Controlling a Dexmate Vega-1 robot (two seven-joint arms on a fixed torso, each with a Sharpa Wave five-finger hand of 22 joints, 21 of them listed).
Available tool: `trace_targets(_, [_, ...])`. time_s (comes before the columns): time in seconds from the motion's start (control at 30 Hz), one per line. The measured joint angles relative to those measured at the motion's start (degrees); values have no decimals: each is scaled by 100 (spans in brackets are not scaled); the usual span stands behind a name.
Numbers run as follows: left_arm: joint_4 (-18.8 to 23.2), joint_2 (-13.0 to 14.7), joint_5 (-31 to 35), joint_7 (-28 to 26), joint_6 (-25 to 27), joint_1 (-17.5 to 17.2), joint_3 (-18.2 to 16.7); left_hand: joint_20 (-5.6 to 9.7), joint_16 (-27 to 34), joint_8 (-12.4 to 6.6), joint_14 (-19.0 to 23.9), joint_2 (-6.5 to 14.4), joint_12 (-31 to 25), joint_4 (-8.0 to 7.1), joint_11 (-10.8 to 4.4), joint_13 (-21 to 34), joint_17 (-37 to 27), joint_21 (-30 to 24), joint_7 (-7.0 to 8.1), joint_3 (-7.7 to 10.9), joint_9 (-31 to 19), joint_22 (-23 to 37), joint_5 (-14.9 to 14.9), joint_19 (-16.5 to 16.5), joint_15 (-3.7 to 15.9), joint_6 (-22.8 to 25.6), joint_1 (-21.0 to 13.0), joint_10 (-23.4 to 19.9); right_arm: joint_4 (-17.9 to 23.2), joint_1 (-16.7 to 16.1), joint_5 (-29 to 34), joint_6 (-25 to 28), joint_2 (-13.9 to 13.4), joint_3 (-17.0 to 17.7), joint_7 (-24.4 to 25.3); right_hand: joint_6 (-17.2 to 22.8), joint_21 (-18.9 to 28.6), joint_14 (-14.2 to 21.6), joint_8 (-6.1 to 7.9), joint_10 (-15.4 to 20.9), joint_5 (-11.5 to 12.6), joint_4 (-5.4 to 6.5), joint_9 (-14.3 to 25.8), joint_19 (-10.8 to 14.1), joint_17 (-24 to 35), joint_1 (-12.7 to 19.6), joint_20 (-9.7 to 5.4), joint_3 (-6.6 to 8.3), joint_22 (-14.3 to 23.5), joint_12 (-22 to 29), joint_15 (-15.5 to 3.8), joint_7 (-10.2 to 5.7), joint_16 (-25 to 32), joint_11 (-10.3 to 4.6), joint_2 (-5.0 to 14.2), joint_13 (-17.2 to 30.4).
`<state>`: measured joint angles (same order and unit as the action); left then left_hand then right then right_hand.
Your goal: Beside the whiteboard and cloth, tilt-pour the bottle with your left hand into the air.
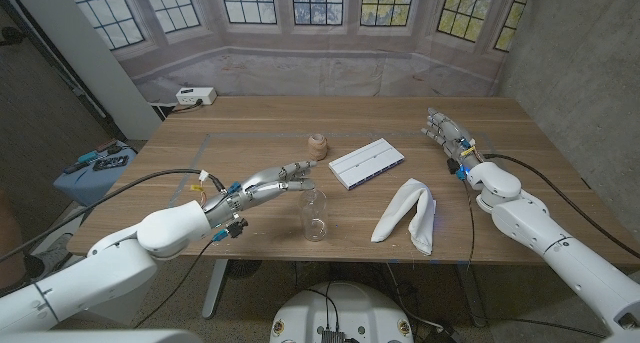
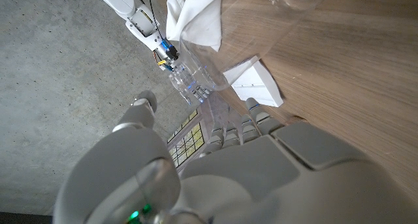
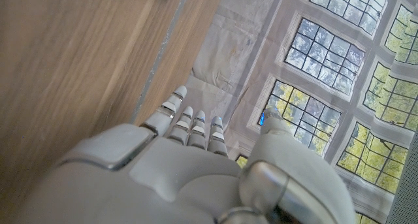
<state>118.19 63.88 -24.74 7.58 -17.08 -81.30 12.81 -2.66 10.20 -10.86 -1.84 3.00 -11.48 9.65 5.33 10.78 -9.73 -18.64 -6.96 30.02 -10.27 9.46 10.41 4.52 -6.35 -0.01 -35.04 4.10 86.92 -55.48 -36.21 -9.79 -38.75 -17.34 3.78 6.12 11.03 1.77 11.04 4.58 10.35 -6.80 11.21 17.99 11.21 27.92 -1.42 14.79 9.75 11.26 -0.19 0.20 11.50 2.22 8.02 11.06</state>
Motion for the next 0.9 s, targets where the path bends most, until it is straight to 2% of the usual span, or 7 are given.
trace_targets(0.37, [-80,38,145,72,-138,-108,-148,31,0,0,-21,-20,0,1,-21,0,0,45,53,1,0,0,0,31,21,-53,-111,21,115,-140,5,-45,-58,67,52,0,23,0,0,0,0,-17,0,41,0,0,-1,17,-1,0,0,0,0,0,0,0])
trace_targets(0.57, [-127,62,233,157,-152,-61,-182,32,0,0,-21,-45,0,23,-75,0,1,45,72,24,0,0,0,31,21,-72,-170,30,119,-162,19,-97,-64,82,53,1,23,0,0,-1,0,-33,0,61,0,0,19,0,-1,0,0,0,0,0,0,0])
trace_targets(0.9, [-82,114,380,272,-103,44,-185,72,0,0,-21,-118,0,65,-74,0,0,89,101,17,0,-1,0,71,21,-101,-270,30,108,-209,29,-181,-96,121,4,1,23,0,0,-1,0,-32,0,60,0,0,19,0,-1,0,0,0,0,0,0,30])
